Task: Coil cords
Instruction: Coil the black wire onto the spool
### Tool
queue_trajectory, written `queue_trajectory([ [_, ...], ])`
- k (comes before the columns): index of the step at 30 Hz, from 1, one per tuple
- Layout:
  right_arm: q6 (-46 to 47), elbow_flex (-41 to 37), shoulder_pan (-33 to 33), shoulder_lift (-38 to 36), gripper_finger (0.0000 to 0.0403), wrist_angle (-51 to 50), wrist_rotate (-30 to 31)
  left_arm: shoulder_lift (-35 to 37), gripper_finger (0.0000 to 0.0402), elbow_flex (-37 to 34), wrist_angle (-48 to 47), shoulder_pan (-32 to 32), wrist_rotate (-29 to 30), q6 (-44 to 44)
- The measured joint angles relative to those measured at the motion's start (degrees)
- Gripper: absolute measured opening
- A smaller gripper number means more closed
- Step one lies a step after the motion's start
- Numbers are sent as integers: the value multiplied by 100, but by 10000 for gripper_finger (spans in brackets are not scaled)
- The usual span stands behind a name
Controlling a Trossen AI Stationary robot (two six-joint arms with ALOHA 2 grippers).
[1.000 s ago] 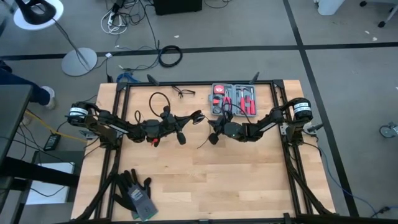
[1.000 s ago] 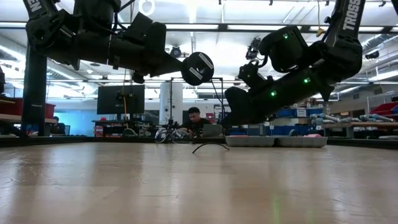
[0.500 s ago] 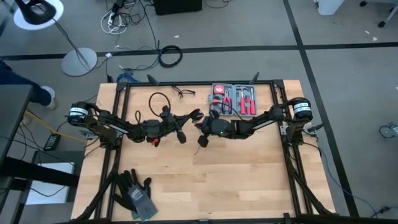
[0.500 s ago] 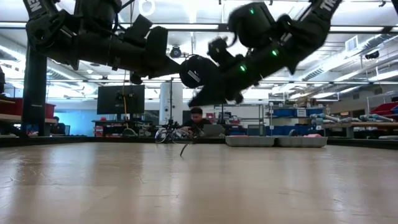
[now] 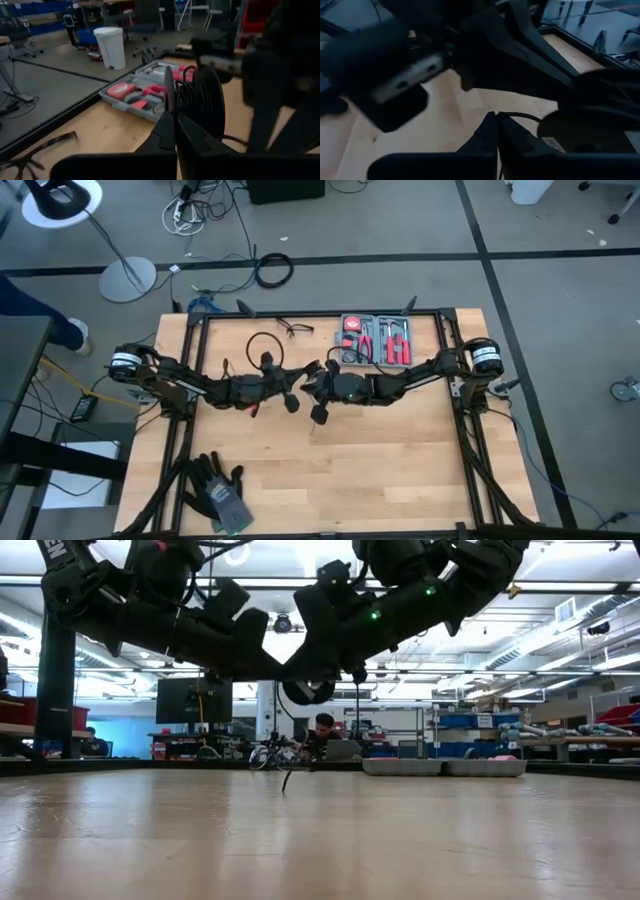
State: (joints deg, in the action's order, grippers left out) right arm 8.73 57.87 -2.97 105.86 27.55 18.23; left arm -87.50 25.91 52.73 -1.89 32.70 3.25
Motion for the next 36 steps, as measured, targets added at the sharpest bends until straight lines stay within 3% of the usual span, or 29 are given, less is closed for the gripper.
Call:
queue_trajectory([
  [8, 0, 0, -3, -172, 0, -278, 89, 0, 0, 2, -596, -2, 12, 150],
  [17, -95, 2, -4, -746, 1, -1460, 603, 0, 0, 4, -885, -127, 1, 177],
  [36, -136, 13, 14, -1261, 1, -3597, 608, 0, 0, 11, -1016, -236, -494, 496],
])
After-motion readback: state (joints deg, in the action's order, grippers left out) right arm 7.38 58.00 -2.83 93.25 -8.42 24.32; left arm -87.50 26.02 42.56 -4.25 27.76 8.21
